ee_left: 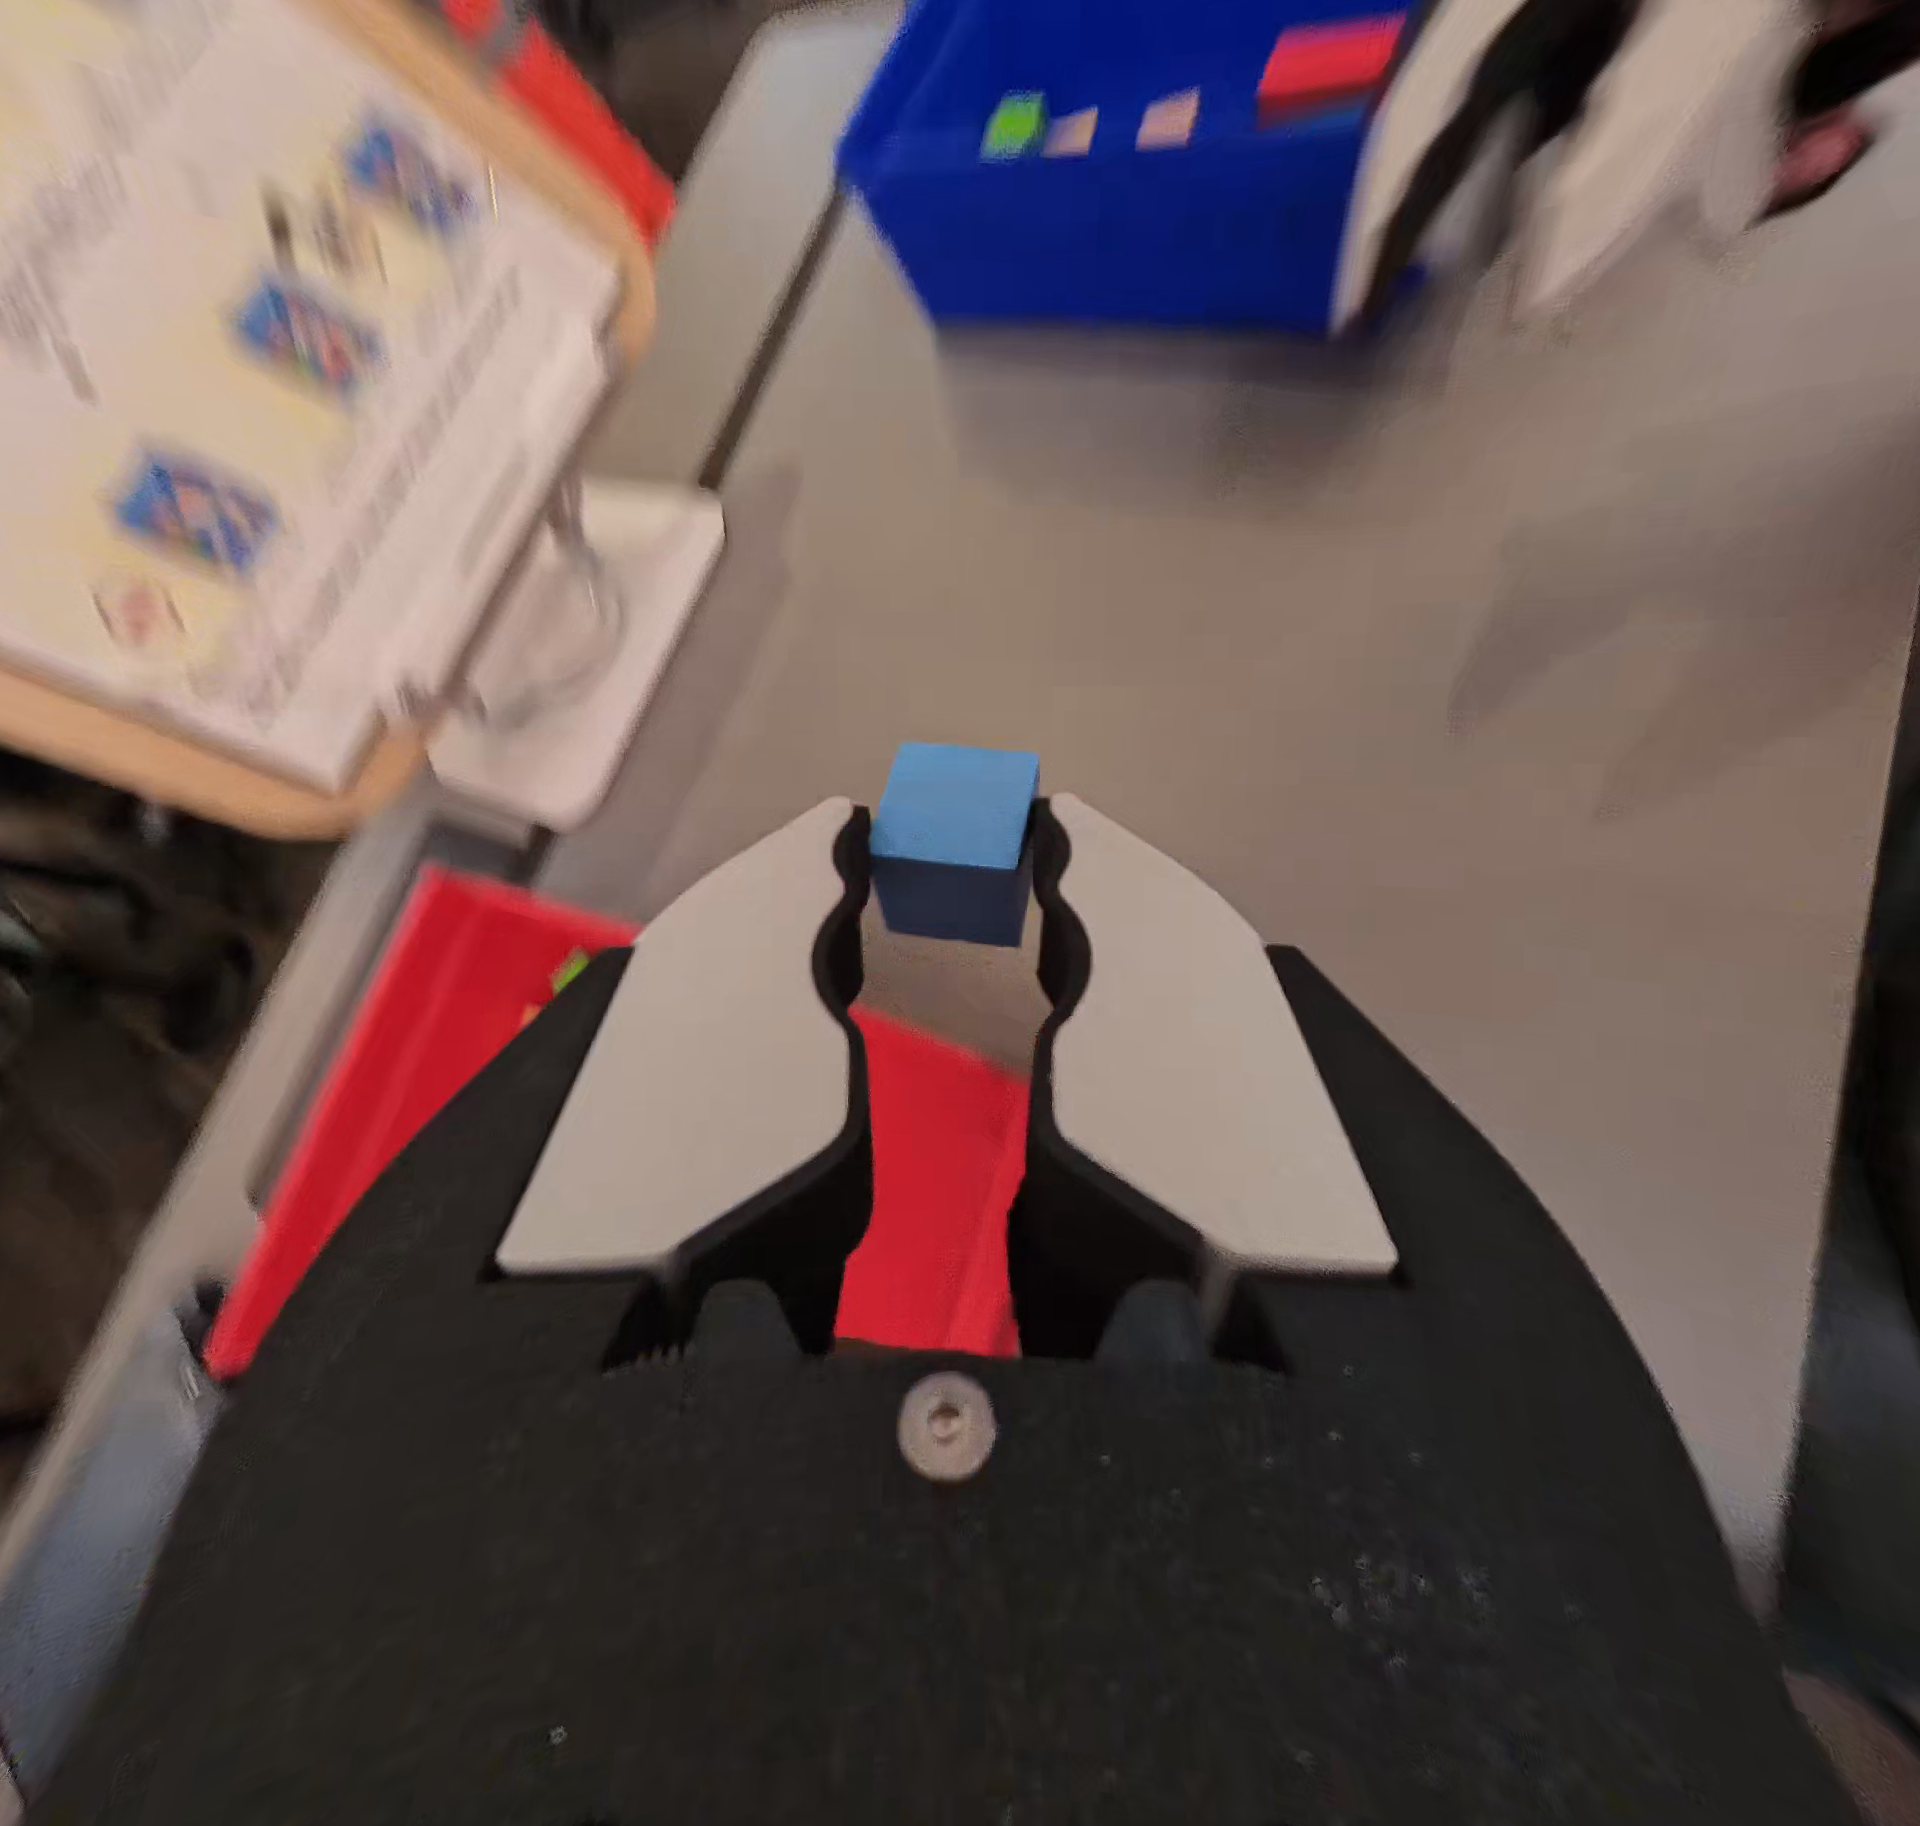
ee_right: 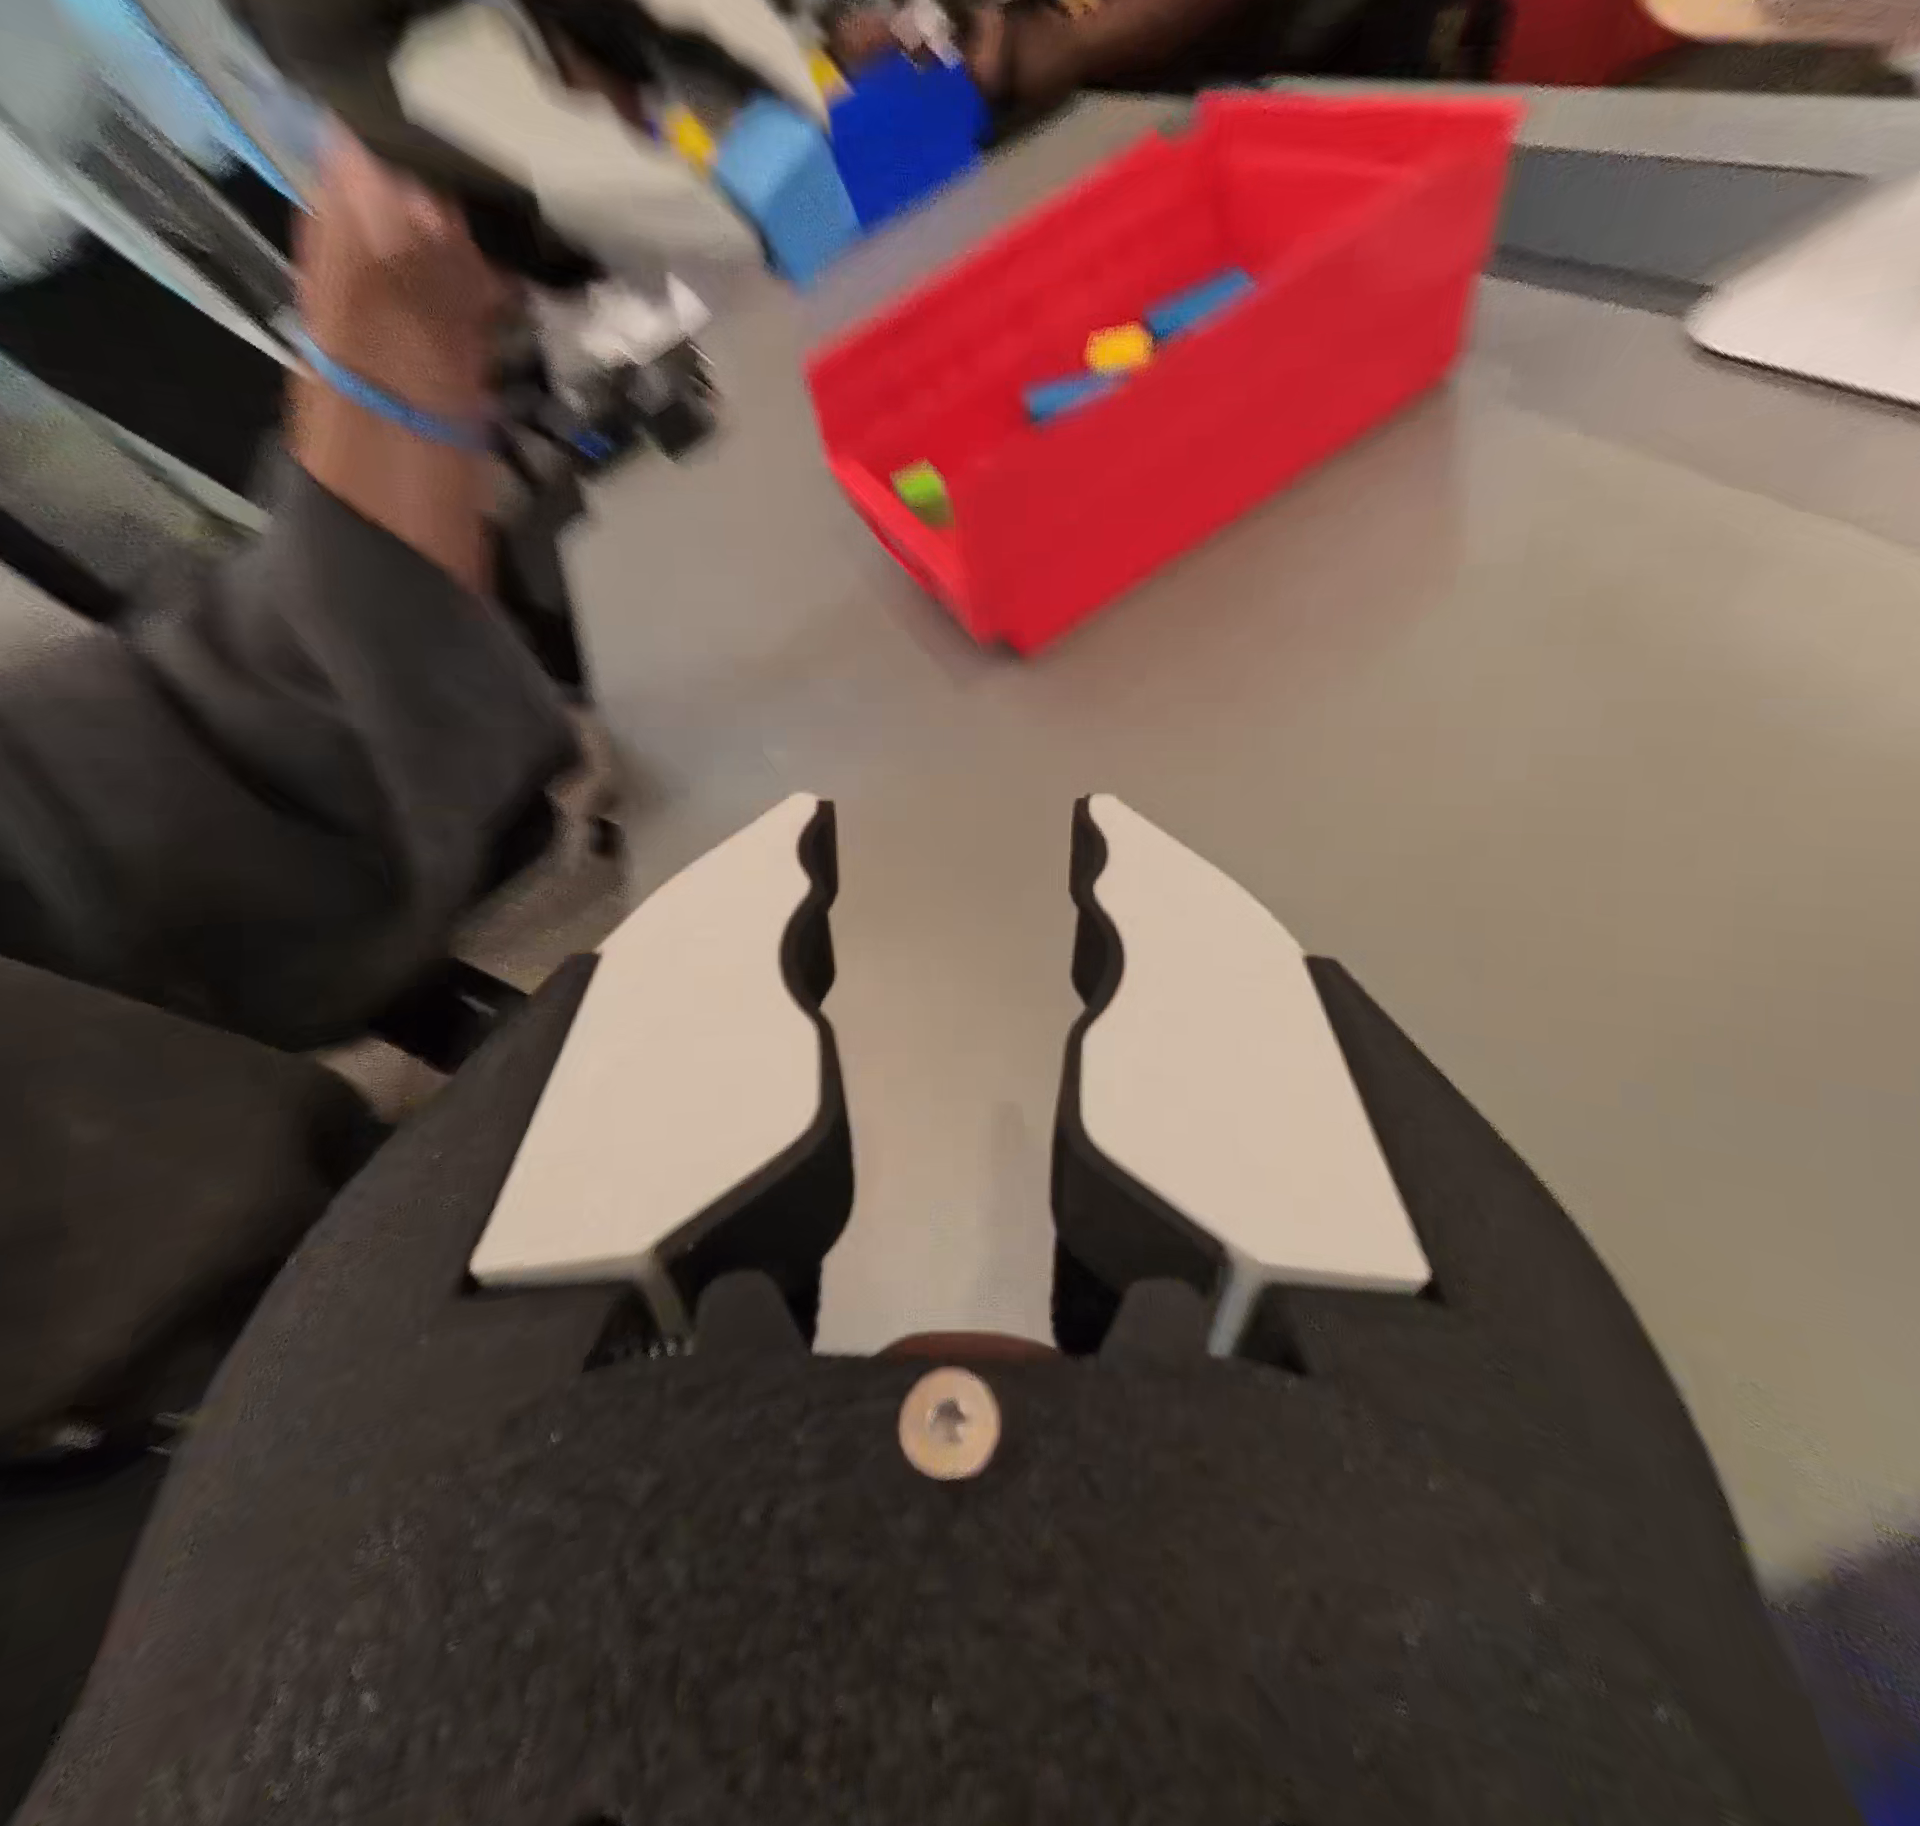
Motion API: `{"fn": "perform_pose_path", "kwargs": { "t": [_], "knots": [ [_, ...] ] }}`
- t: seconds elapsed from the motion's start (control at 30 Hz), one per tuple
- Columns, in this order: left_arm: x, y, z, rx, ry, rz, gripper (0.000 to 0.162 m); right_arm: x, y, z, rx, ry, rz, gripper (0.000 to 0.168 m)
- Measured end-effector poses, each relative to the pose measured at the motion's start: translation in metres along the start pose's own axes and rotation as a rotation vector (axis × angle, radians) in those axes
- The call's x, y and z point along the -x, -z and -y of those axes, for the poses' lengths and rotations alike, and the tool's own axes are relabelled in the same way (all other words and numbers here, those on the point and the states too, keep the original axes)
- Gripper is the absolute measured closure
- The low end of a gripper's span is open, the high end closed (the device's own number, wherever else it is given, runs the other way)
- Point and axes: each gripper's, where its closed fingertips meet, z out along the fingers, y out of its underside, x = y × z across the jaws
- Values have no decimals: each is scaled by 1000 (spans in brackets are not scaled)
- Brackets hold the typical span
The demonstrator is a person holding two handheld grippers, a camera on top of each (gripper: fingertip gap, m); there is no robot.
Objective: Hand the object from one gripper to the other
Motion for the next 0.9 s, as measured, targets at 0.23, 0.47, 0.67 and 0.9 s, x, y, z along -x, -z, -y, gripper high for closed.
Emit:
{"fn": "perform_pose_path", "kwargs": {
  "t": [0.23, 0.47, 0.67, 0.9],
  "knots": [
    [-35, -29, 55, -138, -187, 45, 133, 26, -36, 80, -210, -476, 618, 114],
    [-44, -60, 50, -120, -209, 19, 133, 21, -60, 66, -203, -560, 649, 112],
    [-47, -80, 43, -73, -244, 76, 132, 4, -59, 51, -164, -694, 710, 142],
    [-57, -77, 5, -133, 55, 124, 102, -14, -38, 47, -135, -658, 567, 142]
  ]
}}
